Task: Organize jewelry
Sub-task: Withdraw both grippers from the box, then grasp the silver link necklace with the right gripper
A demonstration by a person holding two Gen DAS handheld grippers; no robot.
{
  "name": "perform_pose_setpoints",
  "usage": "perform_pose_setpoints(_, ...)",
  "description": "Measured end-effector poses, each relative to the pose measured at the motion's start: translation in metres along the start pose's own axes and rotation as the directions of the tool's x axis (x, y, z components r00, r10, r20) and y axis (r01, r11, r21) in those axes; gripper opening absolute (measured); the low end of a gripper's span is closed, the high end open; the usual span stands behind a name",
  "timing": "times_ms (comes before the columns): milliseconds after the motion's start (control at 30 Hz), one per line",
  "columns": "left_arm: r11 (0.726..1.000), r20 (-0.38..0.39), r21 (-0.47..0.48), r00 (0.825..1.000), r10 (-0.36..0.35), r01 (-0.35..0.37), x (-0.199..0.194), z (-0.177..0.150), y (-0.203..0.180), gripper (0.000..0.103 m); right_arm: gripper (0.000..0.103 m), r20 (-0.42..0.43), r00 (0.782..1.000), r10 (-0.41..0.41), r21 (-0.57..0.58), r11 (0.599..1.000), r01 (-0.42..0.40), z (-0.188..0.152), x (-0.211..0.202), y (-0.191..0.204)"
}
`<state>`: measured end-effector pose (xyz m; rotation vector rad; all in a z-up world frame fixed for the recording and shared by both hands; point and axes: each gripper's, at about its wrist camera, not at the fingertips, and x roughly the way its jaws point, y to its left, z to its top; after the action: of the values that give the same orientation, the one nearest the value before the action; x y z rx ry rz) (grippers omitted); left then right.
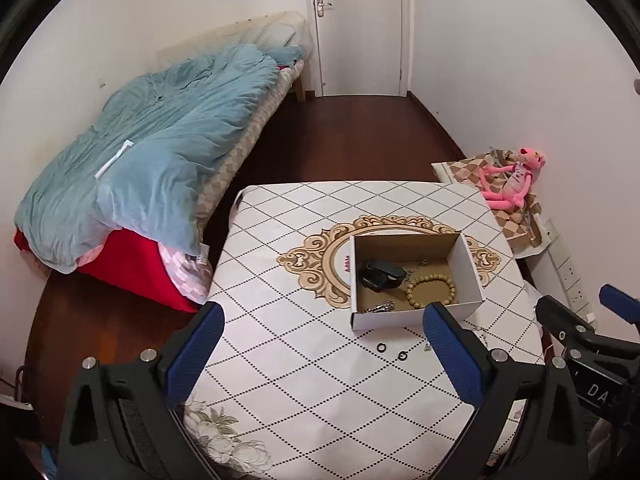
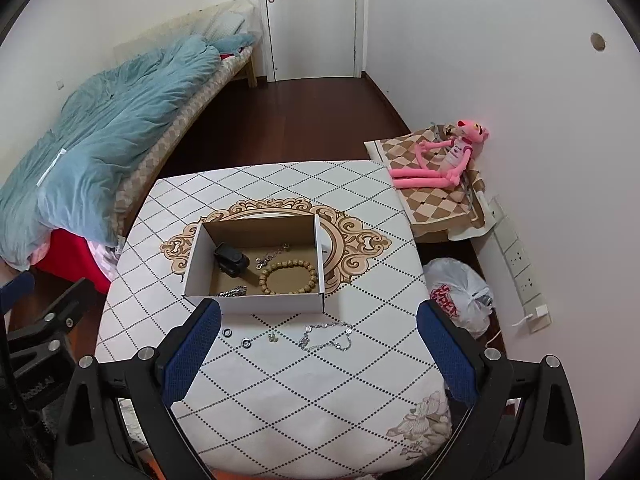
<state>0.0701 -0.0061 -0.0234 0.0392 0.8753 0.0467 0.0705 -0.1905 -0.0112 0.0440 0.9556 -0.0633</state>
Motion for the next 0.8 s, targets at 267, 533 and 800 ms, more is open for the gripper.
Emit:
perform_pose_setpoints(267,0.998,-0.082,-0.024,0.996,0.047,-0.049,0.045,-0.029,0.005,0.101,0.099,-0.112,0.994,-0.003,0.090,0.996,0.014,-0.034,0.050,-0.023)
perform_pose_setpoints(533,0.993,-0.198,0.004,0.973,0.119,-0.121,0.104,-0.062,0.003,0.101,0.069,-0.215,0.971,0.100,0.228,0.972,-0.050,-0.077,0.123,-0.054)
perform_pose_setpoints(800,0.990,-0.263,0.022,0.954,0.143,-0.142,0.134,-0.076,0.001,0.101,0.069,-0.202,0.979,0.037,0.221,0.975,0.009,-0.087,0.168,-0.058)
